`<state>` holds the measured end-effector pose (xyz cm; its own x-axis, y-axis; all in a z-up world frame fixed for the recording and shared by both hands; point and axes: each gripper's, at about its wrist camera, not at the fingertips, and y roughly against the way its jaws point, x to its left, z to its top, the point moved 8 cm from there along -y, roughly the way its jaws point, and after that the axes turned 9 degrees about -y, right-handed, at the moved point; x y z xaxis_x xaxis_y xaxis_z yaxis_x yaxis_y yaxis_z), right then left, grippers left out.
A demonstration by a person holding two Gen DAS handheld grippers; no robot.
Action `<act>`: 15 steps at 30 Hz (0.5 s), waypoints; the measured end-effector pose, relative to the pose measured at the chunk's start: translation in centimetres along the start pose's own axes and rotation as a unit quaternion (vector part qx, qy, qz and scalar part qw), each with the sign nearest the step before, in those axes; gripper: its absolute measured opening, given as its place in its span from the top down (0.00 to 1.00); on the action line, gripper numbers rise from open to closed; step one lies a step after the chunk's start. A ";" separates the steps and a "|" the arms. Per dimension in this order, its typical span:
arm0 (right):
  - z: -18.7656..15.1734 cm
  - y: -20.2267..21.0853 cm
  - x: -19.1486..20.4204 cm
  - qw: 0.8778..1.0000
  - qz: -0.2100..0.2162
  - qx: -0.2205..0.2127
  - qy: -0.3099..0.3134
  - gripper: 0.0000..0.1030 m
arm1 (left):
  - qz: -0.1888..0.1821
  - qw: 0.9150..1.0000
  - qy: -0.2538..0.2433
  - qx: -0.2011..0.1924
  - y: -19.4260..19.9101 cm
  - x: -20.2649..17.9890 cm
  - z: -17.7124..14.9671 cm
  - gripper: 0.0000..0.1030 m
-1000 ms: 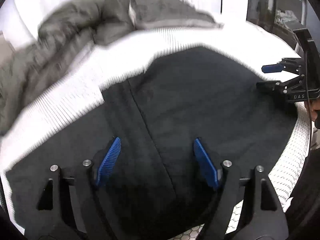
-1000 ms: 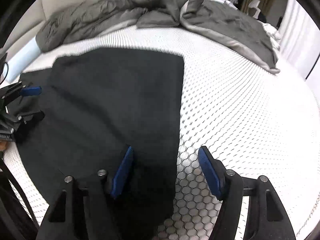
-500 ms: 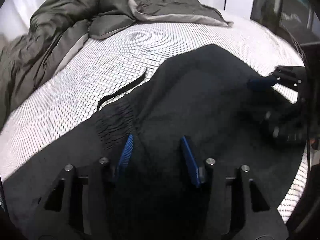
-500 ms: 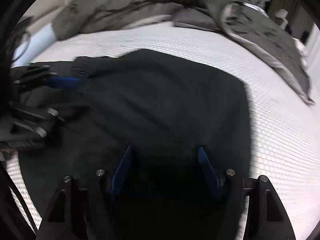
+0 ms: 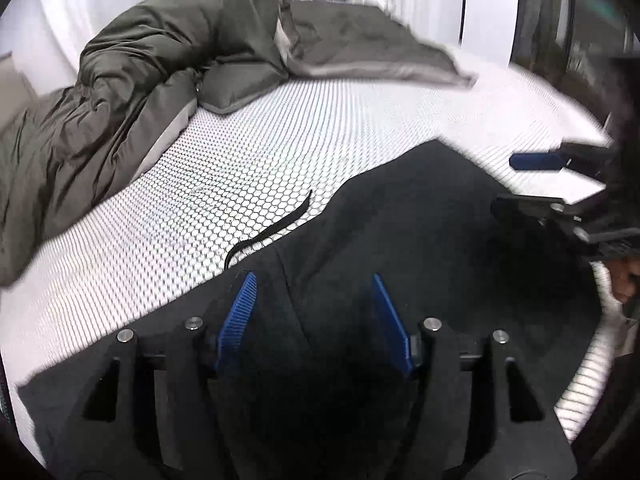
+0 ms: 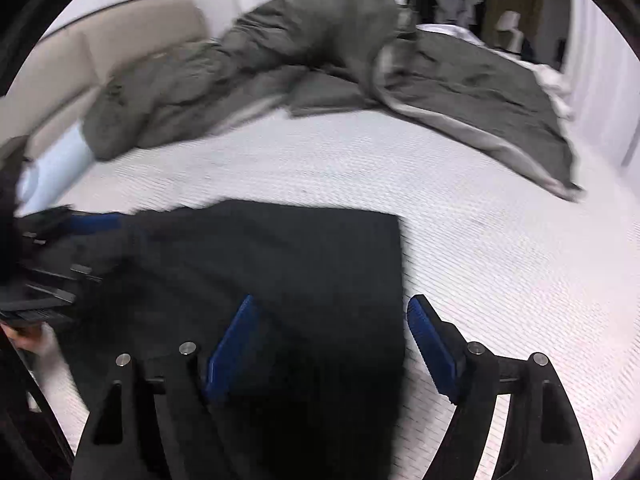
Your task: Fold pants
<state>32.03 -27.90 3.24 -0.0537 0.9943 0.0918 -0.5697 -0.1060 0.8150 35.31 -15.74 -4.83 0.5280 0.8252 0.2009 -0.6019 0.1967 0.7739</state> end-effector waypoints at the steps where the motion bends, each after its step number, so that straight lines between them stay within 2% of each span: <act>1: 0.3 -1.0 1.4 1.000 0.012 0.006 0.010 0.22 | 0.011 1.000 -0.007 0.017 -1.1 0.1 0.1 0.44; 3: 0.5 -3.3 2.8 0.999 0.020 0.019 0.025 0.22 | 0.019 0.999 -0.016 0.041 -3.4 0.4 -0.1 0.44; 4: 0.1 -5.2 3.9 0.998 0.026 0.038 0.032 0.23 | 0.014 0.999 -0.014 0.045 -4.1 0.6 -0.4 0.44; 5: -0.8 -7.2 4.6 0.997 0.018 0.066 0.045 0.23 | 0.002 0.999 -0.008 0.045 -4.6 0.8 -0.6 0.44; 7: -1.8 -8.7 4.5 0.994 -0.009 0.077 0.077 0.23 | -0.020 0.999 0.003 0.039 -4.9 1.5 -1.1 0.44; 9: -1.4 -8.2 3.1 0.994 -0.027 0.078 0.076 0.23 | -0.034 0.999 0.017 0.036 -4.9 2.2 -1.4 0.43; 11: -0.9 -7.7 0.2 0.993 -0.068 0.071 0.064 0.23 | -0.048 0.998 0.033 0.034 -5.0 2.7 -1.5 0.40; 15: -0.7 -7.0 -2.7 0.994 -0.083 0.073 0.009 0.22 | -0.042 0.997 0.047 0.033 -4.2 3.4 -1.5 0.38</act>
<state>35.54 -29.86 -3.10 0.0151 0.9981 -0.0606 -0.4470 0.0609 0.8925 38.74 -12.98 -8.28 0.5149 0.8536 0.0782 -0.5157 0.2356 0.8237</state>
